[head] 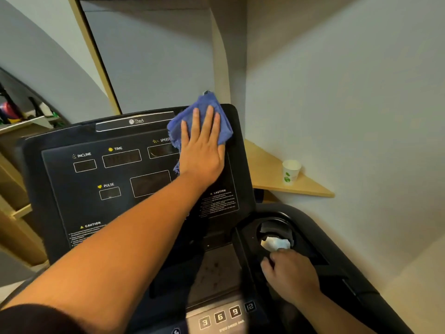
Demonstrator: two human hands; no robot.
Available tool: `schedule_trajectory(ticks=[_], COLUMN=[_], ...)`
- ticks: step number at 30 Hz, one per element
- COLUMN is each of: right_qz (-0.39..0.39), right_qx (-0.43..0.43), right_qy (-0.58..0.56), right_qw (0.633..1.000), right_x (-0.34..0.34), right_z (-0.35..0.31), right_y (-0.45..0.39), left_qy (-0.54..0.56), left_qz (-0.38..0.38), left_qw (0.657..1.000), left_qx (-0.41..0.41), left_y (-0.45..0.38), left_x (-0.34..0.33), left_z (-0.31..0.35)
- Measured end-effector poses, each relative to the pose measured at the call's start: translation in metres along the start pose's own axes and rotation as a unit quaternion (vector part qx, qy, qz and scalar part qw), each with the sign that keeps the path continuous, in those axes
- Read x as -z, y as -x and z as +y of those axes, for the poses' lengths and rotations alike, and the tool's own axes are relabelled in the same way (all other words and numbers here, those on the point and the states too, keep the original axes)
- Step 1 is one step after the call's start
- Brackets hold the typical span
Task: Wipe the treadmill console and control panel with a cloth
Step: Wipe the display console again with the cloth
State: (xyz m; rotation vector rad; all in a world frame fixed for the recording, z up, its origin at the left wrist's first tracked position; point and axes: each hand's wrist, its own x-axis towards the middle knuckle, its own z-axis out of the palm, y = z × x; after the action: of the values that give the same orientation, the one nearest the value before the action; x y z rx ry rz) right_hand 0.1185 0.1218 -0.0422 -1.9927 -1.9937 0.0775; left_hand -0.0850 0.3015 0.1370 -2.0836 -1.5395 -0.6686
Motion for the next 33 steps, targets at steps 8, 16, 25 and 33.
schedule_trajectory(ticks=[8,16,25,33], right_qz=[0.008,0.009,0.000,-0.009], right_qx=[0.015,0.015,0.001,0.014], right_qy=[0.018,-0.008,-0.021,-0.004], right_qw=[1.000,1.000,1.000,1.000], right_x=[-0.002,-0.001,0.001,0.005], right_z=[0.000,-0.001,-0.001,-0.002], right_y=[0.003,0.002,0.004,0.005], left_qy=[-0.044,-0.044,-0.024,-0.068], left_qz=[-0.108,-0.047,-0.031,-0.076], left_qw=[0.955,0.986,0.990,0.943], left_qx=[-0.271,-0.153,-0.135,-0.315], left_y=[0.106,0.049,0.029,0.056], left_x=[-0.034,-0.006,-0.016,-0.015], left_z=[-0.005,-0.019,0.013,-0.041])
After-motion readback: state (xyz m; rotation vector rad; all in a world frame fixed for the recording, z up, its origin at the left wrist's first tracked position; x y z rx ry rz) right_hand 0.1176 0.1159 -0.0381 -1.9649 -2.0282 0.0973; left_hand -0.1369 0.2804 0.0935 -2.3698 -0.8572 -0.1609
